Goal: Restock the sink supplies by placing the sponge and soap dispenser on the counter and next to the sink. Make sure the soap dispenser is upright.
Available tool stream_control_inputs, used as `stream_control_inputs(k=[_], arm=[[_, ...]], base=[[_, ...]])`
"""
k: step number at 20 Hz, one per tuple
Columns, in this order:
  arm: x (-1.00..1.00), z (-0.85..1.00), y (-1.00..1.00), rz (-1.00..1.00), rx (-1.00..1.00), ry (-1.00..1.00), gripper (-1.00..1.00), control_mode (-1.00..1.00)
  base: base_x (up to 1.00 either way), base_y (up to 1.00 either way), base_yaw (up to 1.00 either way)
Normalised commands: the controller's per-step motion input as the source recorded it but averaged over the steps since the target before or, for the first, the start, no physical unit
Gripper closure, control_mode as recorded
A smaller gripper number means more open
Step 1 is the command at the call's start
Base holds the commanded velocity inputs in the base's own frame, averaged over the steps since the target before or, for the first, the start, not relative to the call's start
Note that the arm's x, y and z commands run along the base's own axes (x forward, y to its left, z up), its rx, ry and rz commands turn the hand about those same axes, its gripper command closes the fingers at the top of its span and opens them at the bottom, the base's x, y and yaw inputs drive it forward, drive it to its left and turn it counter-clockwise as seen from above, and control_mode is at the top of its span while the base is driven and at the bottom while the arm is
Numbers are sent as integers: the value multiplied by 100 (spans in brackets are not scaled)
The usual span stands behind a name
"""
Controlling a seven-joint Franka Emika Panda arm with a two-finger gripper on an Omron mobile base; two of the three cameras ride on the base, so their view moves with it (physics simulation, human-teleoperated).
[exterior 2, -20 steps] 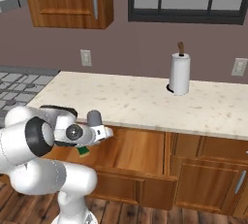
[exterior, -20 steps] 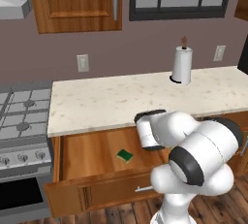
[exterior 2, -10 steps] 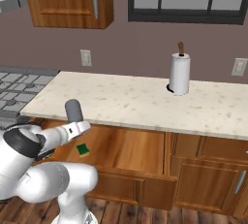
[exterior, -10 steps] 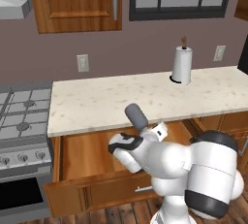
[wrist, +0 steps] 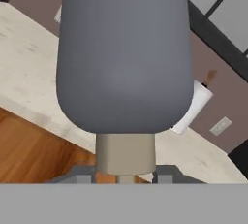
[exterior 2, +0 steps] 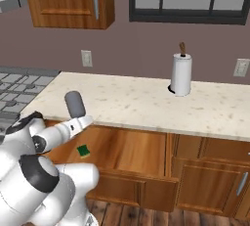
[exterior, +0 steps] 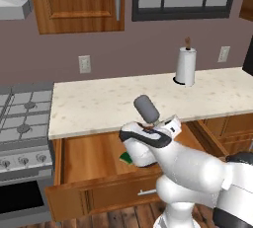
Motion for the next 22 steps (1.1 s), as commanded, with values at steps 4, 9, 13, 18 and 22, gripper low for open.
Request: stream_control_inputs(k=[4, 9, 13, 18, 22], arm=[[-3, 100, -50, 1, 0, 1, 100, -100], [0, 100, -51, 0, 0, 11, 100, -100], [0, 100, -51, 0, 2, 22, 100, -100], [7, 100, -43, 0, 6, 32, 100, -100], [20, 100, -42, 0, 6, 43, 100, -100]], base=[[0, 0, 0], [0, 0, 0], [0, 0, 0], [0, 0, 0], [0, 0, 0]])
